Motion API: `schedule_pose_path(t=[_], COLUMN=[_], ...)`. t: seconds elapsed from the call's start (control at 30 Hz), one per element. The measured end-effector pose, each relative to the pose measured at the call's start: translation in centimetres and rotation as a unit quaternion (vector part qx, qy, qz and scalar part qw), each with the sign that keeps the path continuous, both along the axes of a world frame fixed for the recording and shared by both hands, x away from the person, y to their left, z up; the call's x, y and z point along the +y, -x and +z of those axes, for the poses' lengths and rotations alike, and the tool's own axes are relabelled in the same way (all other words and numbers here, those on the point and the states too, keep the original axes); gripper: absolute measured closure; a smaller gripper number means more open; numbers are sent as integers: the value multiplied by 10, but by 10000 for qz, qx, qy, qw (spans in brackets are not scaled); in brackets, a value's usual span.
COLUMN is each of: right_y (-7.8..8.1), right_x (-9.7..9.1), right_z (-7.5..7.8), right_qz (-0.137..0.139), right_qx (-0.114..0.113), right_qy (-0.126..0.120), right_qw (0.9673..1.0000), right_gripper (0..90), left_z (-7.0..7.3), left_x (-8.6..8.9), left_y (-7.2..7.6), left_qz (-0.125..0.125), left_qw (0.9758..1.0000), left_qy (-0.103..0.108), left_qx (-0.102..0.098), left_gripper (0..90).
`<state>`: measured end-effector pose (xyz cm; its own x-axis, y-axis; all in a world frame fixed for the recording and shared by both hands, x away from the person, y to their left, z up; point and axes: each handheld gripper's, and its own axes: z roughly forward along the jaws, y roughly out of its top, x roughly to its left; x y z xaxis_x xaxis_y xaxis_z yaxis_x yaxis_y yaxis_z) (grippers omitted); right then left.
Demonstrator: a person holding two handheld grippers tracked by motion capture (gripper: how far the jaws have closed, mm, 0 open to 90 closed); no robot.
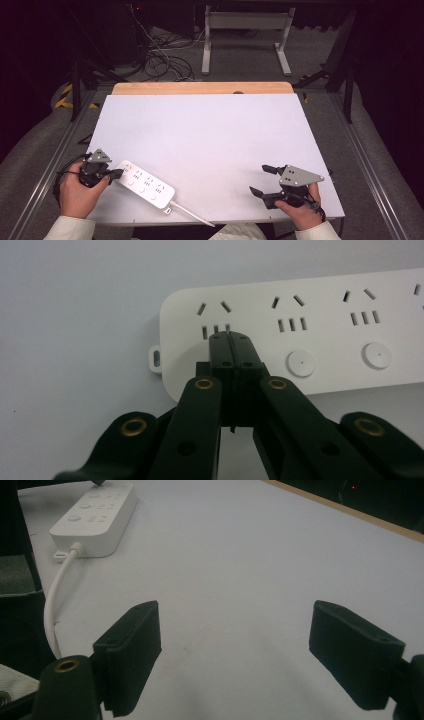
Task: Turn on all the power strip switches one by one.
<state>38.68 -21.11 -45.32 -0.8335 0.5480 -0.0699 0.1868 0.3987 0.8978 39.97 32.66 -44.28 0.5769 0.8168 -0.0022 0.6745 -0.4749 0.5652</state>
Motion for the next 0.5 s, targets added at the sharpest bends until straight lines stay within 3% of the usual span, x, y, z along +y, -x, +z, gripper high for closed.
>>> schedule_pose_path(t=[0.23,0.5], right_y=[1,1], right_x=[0,0], right_z=[0,0], right_qz=[12,21], right_qx=[17,12], right_qy=[-8,0], right_qw=[10000,10000], right_gripper=[219,218], left_z=[-1,-1], left_x=[0,-1], left_y=[0,0], left_qz=[14,-50], left_qw=[10000,9999], left_qy=[20,-94], left_qx=[-32,-46], left_gripper=[899,900])
